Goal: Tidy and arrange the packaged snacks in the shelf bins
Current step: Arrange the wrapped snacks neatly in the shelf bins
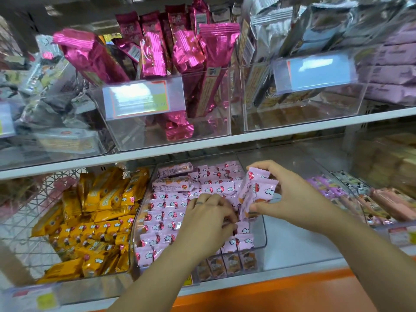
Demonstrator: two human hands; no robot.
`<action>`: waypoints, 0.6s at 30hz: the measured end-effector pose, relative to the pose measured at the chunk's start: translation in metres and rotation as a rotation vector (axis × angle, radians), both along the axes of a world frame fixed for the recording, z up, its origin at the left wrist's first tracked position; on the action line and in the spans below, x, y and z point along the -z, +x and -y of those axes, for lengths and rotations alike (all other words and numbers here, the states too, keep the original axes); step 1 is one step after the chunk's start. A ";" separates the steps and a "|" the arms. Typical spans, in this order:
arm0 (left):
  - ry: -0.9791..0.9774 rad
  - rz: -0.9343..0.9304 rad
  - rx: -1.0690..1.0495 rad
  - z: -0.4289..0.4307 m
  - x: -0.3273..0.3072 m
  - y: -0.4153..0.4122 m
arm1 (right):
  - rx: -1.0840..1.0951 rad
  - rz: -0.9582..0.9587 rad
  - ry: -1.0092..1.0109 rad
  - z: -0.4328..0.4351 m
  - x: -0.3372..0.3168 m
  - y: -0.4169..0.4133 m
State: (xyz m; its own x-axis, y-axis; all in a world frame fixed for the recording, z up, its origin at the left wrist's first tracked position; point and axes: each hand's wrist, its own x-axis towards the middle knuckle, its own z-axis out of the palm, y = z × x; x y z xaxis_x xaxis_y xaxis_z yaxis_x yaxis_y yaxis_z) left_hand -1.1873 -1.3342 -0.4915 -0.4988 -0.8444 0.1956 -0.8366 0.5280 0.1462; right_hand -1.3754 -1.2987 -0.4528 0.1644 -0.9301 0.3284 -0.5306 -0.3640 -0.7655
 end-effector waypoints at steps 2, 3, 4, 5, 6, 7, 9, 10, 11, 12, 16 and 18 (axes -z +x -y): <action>0.017 -0.032 -0.001 0.000 0.004 0.003 | -0.008 -0.029 0.028 0.002 -0.001 -0.002; 0.020 -0.050 0.000 0.000 0.006 0.004 | -0.013 -0.026 0.047 0.003 -0.001 -0.002; 0.021 -0.065 0.003 0.001 0.007 0.005 | -0.012 -0.028 0.061 0.005 0.000 -0.002; 0.022 -0.072 0.005 0.001 0.008 0.005 | -0.005 -0.039 0.070 0.006 0.000 -0.002; 0.023 -0.075 0.005 0.002 0.009 0.005 | -0.002 -0.051 0.077 0.008 0.001 -0.002; 0.025 -0.078 0.007 0.002 0.010 0.004 | -0.012 -0.052 0.089 0.009 0.002 -0.002; 0.034 -0.107 0.018 0.003 0.011 0.005 | -0.053 -0.036 0.111 0.011 0.002 -0.001; 0.044 -0.141 0.021 0.004 0.011 0.006 | -0.063 -0.039 0.109 0.011 0.002 -0.001; 0.051 -0.186 0.020 0.005 0.011 0.006 | -0.063 -0.047 0.103 0.011 0.001 -0.002; 0.050 -0.238 0.014 0.007 0.011 0.006 | -0.057 -0.053 0.100 0.012 0.001 -0.003; 0.089 -0.421 -0.009 0.012 0.003 0.001 | -0.078 -0.001 0.136 0.014 0.003 -0.005; 0.173 -0.465 0.015 0.014 0.001 -0.005 | -0.097 0.022 0.160 0.015 0.005 -0.004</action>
